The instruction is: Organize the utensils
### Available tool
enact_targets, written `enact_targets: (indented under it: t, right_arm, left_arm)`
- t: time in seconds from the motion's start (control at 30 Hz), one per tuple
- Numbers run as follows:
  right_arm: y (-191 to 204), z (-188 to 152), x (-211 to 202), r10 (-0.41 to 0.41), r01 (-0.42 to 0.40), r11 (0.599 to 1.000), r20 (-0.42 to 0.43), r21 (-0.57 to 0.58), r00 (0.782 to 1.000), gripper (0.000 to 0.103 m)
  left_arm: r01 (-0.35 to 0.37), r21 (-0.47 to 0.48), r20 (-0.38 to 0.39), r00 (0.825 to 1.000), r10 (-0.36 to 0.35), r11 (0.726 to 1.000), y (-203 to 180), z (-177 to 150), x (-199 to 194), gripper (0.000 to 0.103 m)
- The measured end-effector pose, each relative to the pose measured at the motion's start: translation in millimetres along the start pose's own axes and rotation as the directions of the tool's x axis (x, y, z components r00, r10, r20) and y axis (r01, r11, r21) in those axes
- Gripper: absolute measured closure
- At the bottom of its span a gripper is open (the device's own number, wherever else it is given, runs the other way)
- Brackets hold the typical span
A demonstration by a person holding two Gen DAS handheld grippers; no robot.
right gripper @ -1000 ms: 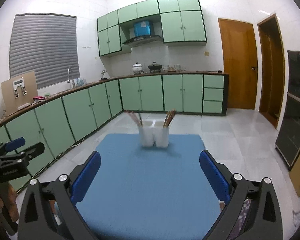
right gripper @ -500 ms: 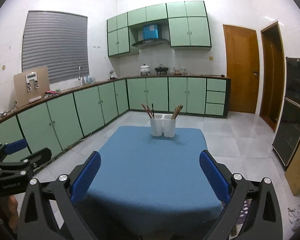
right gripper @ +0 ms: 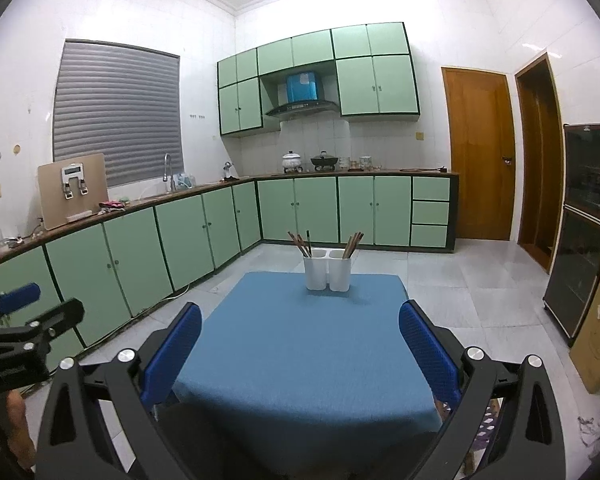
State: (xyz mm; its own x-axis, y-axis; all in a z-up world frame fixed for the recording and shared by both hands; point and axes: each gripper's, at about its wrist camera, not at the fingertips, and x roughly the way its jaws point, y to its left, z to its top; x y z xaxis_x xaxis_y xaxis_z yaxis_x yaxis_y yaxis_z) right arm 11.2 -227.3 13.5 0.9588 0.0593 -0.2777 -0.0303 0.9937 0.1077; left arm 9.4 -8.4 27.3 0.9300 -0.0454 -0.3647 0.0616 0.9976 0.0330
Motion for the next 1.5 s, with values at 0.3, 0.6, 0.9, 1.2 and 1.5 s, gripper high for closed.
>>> enact_targets:
  t: [0.3,0.6,0.9,1.2,1.5]
  right_arm:
    - [-1,-5,-14,0.002,-0.002,1.000,0.010,0.000,1.000,0.006]
    - [0,-6,-17,-0.037,0.037,0.999,0.002,-0.002,0.999,0.006]
    - [-4,-8,-18,-0.068,0.068,0.998,-0.007,0.015,0.998,0.006]
    - [-5,-10,-17,-0.067,0.068,0.998,-0.014,0.020,0.998,0.006]
    - [-11,-10,-17,-0.065,0.065,0.998,-0.018,0.023,0.998,0.006]
  left_arm:
    - [0.071,-0.055,0.019,0.997,-0.070,0.996,3,8,-22,0.005]
    - [0.024,-0.055,0.008,1.000,-0.024,0.998,3,3,-18,0.005]
    - [0.030,-0.061,0.001,1.000,-0.030,0.998,2,2,-17,0.005]
    - [0.011,-0.079,0.002,1.000,-0.011,0.997,4,-1,-16,0.005]
    - [-0.006,-0.079,0.004,1.000,0.007,0.997,2,0,-14,0.005]
